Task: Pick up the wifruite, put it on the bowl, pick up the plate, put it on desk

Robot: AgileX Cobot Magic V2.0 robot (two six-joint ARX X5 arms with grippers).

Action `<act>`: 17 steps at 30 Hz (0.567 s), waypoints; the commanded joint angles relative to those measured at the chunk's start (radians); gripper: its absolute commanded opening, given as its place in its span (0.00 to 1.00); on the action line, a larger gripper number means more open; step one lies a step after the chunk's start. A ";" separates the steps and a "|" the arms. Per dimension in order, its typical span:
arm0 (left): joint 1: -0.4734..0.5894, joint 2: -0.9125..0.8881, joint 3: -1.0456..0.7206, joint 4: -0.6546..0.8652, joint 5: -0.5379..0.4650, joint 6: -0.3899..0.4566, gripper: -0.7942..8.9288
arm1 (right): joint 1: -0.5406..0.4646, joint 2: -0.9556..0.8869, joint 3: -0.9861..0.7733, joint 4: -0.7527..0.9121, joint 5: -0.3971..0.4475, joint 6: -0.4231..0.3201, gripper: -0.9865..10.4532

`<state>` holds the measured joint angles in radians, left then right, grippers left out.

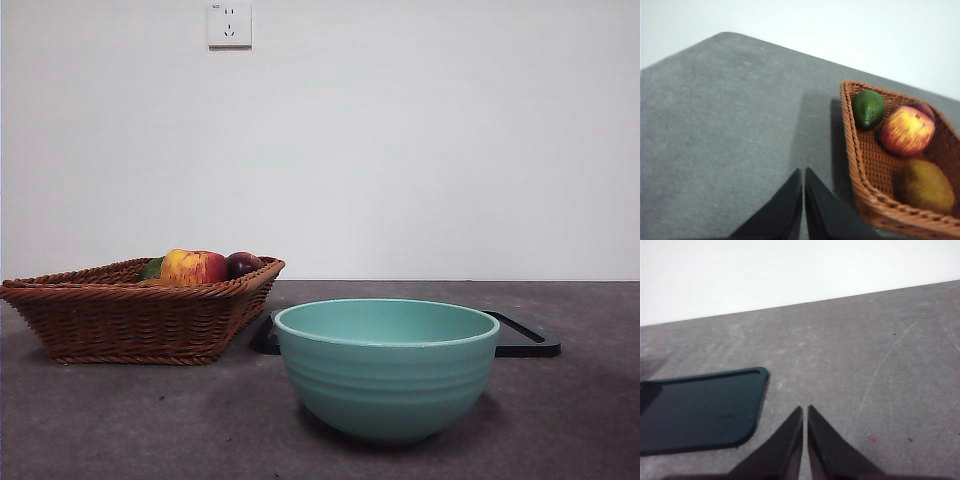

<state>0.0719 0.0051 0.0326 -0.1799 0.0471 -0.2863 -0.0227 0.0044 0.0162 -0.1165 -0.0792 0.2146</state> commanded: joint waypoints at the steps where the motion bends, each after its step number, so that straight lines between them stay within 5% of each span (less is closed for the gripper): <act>1: 0.003 -0.002 0.011 -0.009 0.001 -0.083 0.09 | 0.000 -0.001 0.014 0.007 -0.002 0.056 0.09; 10: 0.003 0.037 0.167 -0.079 0.015 -0.101 0.09 | 0.000 0.022 0.169 -0.001 0.002 0.066 0.09; 17: 0.002 0.146 0.361 -0.169 0.053 -0.065 0.09 | 0.000 0.151 0.380 -0.160 -0.001 0.021 0.09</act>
<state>0.0719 0.1421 0.3637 -0.3553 0.0902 -0.3756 -0.0223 0.1413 0.3664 -0.2707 -0.0788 0.2577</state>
